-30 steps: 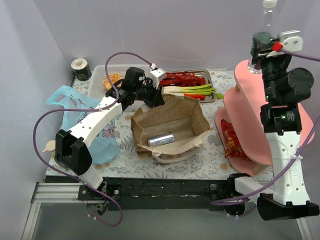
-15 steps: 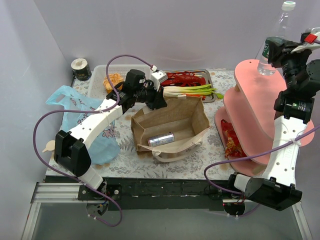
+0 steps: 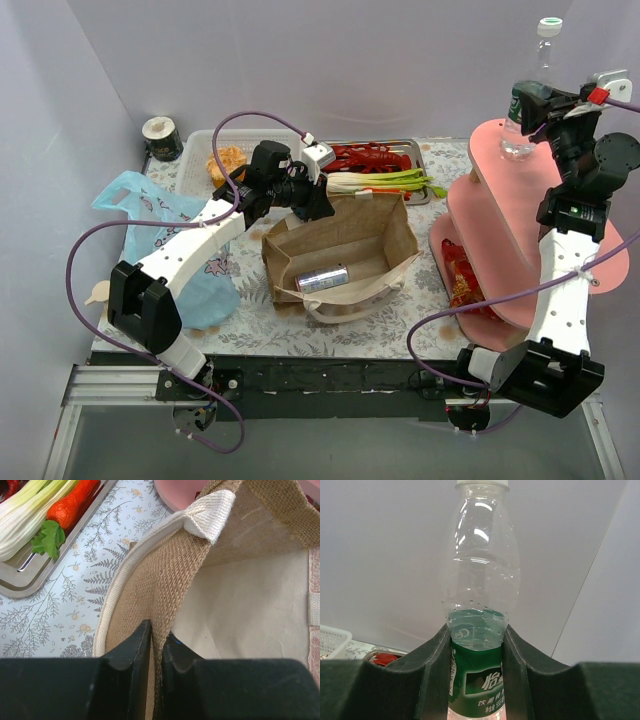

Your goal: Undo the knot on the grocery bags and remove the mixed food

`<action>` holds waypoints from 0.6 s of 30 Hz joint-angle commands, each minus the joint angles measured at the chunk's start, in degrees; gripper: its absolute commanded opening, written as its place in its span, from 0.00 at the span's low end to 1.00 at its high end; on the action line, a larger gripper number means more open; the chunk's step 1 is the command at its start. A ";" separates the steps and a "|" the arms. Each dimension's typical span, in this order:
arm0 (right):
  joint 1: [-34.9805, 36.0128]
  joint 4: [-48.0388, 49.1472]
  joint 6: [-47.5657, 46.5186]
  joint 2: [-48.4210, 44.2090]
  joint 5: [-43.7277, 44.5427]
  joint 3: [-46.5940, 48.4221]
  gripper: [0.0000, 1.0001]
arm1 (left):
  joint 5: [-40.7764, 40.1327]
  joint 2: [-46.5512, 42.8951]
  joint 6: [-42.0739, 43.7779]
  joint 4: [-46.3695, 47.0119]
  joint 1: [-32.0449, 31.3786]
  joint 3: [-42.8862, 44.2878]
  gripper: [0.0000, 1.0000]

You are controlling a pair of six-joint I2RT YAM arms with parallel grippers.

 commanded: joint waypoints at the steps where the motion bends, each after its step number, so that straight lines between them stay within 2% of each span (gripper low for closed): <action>1: -0.26 7.71 0.39 -2.94 -0.96 -2.68 0.01 | 1.19 -2.35 -0.22 -0.87 -0.29 -0.61 0.12; 6: -0.26 7.45 -0.22 -6.54 0.35 -6.72 0.01 | 1.28 -1.64 -0.13 -1.04 -0.29 -0.53 0.14; 7: -0.26 7.27 -0.75 -6.98 0.70 -7.69 0.07 | 1.37 -1.38 -0.13 -1.13 -0.29 -0.09 0.14; 8: -0.26 7.10 -1.10 -7.34 1.49 -8.04 0.21 | 1.37 -1.29 -0.05 -1.13 -0.29 0.17 0.14; 11: -0.26 5.69 -0.84 -9.35 4.21 -9.53 0.43 | 1.46 -0.76 0.13 -1.48 -0.29 0.88 0.15; 18: -0.26 3.67 -0.22 -12.78 6.68 -11.38 0.58 | 1.98 -1.03 0.22 -1.66 -0.29 0.18 0.15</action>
